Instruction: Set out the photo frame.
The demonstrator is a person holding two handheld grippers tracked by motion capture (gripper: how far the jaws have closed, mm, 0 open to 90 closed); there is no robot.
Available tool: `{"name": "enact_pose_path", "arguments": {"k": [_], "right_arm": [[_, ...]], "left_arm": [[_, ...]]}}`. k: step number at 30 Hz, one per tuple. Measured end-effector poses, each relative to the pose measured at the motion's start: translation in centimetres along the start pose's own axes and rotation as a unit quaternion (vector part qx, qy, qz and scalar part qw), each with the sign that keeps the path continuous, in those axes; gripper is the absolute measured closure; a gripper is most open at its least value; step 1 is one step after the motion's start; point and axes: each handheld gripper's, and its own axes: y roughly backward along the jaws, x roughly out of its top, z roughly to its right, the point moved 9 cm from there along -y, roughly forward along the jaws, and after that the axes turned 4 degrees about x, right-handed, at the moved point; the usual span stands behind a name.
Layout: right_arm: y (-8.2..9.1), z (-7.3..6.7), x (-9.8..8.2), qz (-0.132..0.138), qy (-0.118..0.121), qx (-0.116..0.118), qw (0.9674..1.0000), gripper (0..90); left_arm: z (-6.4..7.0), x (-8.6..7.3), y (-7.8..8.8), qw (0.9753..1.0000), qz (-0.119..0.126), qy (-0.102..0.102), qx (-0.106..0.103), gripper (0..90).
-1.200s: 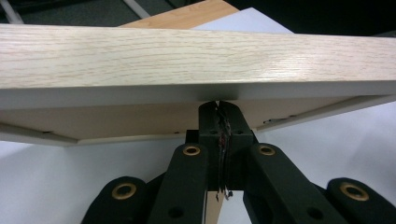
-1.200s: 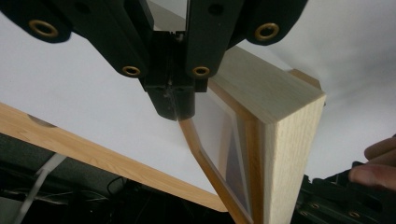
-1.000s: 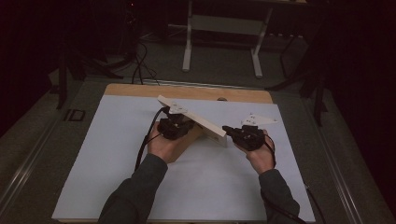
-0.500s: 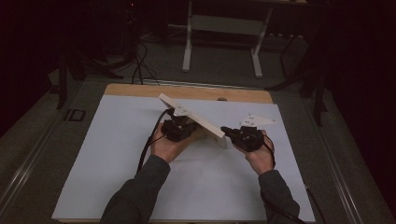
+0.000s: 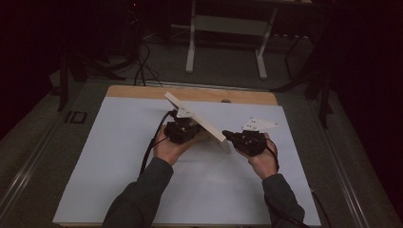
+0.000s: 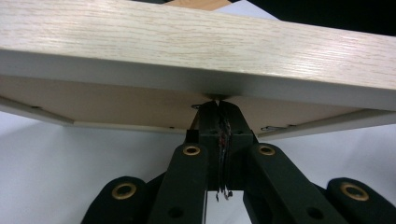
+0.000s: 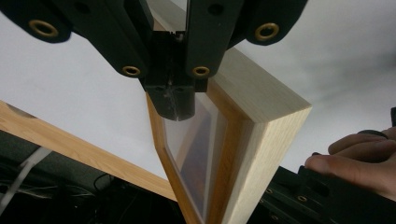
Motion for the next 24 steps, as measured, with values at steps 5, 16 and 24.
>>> {"name": "enact_pose_path", "arguments": {"k": [5,16,24], "right_arm": [[-0.1,-0.4,0.0,-0.001,0.005,0.005,1.0,89.9],[-0.3,-1.3,0.3,-0.004,0.019,0.017,0.9997,89.9],[-0.4,-1.8,0.4,-0.004,0.026,0.023,0.9994,89.9]], "left_arm": [[-0.1,0.0,0.0,1.0,0.0,0.001,0.001,89.7],[-0.2,0.0,0.0,1.0,0.0,0.004,-0.006,89.8],[-0.1,-0.1,0.1,0.9998,-0.005,-0.003,-0.017,90.0]]}}
